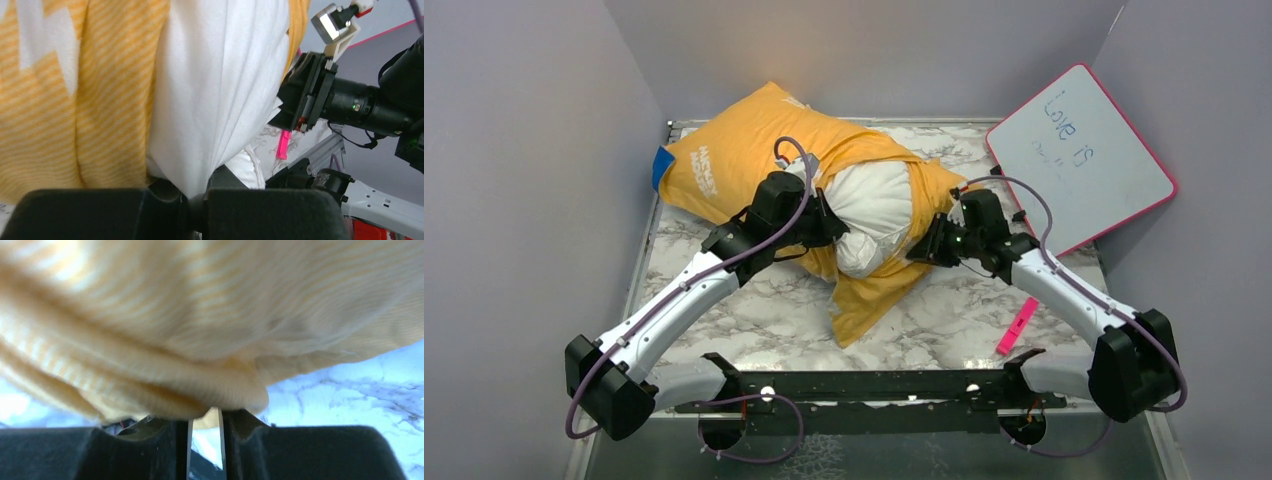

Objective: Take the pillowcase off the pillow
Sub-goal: Remove the pillow from the pillowcase.

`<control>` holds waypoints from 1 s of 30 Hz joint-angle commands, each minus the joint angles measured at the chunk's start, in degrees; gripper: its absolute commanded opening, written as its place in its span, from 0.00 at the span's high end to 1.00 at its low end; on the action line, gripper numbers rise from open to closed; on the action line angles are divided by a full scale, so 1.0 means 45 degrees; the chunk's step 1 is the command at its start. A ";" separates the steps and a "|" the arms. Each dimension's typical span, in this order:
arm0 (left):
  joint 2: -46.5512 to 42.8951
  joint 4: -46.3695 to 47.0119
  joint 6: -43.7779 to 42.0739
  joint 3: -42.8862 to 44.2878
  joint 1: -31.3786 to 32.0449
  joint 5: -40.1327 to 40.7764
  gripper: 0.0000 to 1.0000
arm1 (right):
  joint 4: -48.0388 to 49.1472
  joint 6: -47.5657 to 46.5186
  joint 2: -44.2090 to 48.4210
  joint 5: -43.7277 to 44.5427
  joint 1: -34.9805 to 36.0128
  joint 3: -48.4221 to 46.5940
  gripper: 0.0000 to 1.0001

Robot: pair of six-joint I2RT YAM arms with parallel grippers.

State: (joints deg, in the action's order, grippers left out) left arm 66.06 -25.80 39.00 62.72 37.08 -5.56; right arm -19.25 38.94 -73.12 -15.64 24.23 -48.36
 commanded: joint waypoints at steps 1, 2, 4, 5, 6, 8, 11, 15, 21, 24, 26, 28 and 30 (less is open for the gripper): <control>-0.0107 0.3056 0.0917 -0.0125 -0.0096 -0.1030 1.00 | 0.2070 0.0790 0.1578 -0.4285 -0.0169 0.2357 0.63; 0.0061 0.3351 0.1029 -0.0128 -0.0096 -0.1222 1.00 | 0.2831 0.1387 0.2055 -0.4782 -0.0159 0.3094 0.57; 0.0437 0.3684 0.1125 0.0056 -0.0096 -0.1468 1.00 | 0.4535 0.2372 0.2982 -0.5409 -0.0133 0.4393 0.45; 0.0637 0.3738 0.1053 0.0234 -0.0096 -0.1582 1.00 | 0.5205 0.2740 0.3441 -0.5553 -0.0106 0.4857 0.40; 0.0845 0.3751 0.1024 0.0407 -0.0096 -0.1660 1.00 | 0.5750 0.2930 0.3823 -0.5634 -0.0010 0.5220 0.35; 0.1143 0.3821 0.1047 0.0639 -0.0083 -0.1702 1.00 | 0.6350 0.3000 0.4491 -0.5635 0.0301 0.5516 0.29; 0.1423 0.4034 0.1111 0.0884 -0.0048 -0.1842 1.00 | 0.6688 0.2781 0.5089 -0.5016 0.0828 0.5592 0.27; 0.1725 0.4291 0.1268 0.1292 0.0129 -0.2133 1.00 | 0.7679 0.2466 0.5614 -0.3379 0.1296 0.6138 0.24; 0.1635 0.4142 0.1116 0.2000 0.0363 -0.2131 1.00 | 0.8690 0.2372 0.5073 -0.2138 0.1390 0.6337 0.23; 0.1599 0.3884 0.1012 0.2328 0.0373 -0.2051 1.00 | 0.9294 0.2568 0.4101 -0.2715 0.1518 0.6286 0.22; 0.1670 0.3908 0.1065 0.2454 0.0388 -0.2145 1.00 | 0.9802 0.2797 0.3941 -0.2075 0.1711 0.6548 0.21; 0.1746 0.3899 0.1134 0.2586 0.0514 -0.2200 1.00 | 1.0771 0.2736 0.3954 -0.1354 0.1890 0.6928 0.15; 0.1767 0.3894 0.1208 0.2656 0.0656 -0.2187 1.00 | 1.1490 0.2349 0.3788 -0.0719 0.2028 0.7024 0.12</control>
State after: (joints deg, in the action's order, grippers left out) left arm 75.68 -17.26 43.53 69.25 38.33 -12.86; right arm 22.39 51.09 -55.46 -25.65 32.14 -18.22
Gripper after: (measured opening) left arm 0.040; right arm 0.865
